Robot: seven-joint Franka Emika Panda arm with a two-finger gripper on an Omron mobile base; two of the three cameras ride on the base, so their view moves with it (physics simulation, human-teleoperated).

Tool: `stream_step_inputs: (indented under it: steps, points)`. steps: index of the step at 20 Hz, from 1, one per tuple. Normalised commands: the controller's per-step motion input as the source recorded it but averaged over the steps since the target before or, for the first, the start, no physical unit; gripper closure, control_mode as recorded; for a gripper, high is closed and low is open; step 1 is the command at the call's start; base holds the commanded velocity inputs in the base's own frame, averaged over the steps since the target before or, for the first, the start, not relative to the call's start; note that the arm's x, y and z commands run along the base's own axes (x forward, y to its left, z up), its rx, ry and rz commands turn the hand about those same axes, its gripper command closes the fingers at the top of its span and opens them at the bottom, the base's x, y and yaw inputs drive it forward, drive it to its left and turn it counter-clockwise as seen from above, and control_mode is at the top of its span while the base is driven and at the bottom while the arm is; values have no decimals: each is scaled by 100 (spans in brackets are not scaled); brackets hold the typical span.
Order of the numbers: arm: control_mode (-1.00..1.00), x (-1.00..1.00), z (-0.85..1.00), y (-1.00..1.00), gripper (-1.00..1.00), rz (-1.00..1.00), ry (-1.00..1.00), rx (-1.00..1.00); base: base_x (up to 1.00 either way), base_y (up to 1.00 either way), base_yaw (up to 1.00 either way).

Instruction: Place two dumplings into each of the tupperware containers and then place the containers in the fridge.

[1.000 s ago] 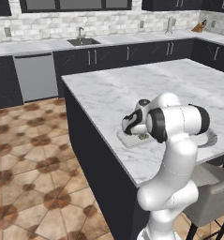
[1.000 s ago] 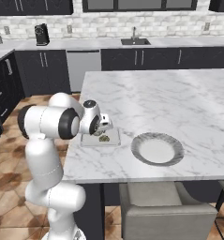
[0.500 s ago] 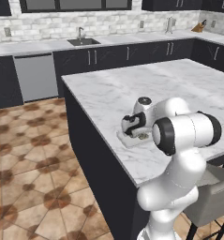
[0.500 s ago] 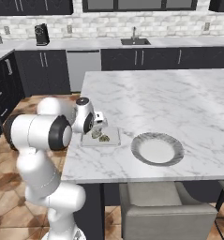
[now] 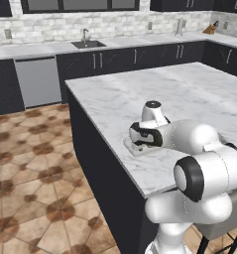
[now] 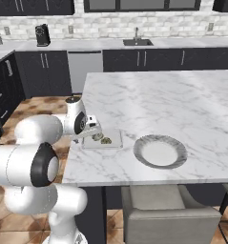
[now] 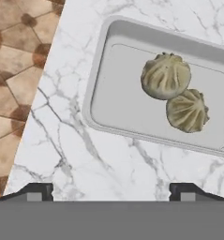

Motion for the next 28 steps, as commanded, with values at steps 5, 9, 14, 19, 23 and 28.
stream_step_inputs:
  steps: [5,9,14,19,23,28]
  points:
    - [-100,-12,-21,16,-100,4,0,0,0,0,0]
    - [-100,48,-49,58,-100,14,1,0,0,0,0]
    - [-100,52,-24,32,-100,13,13,0,0,0,0]
    - [-100,42,-13,0,-100,8,14,0,0,0,0]
    - [-100,47,-23,0,-100,5,10,0,0,0,0]
    - [-100,5,-61,0,-100,2,11,-7,0,0,0]
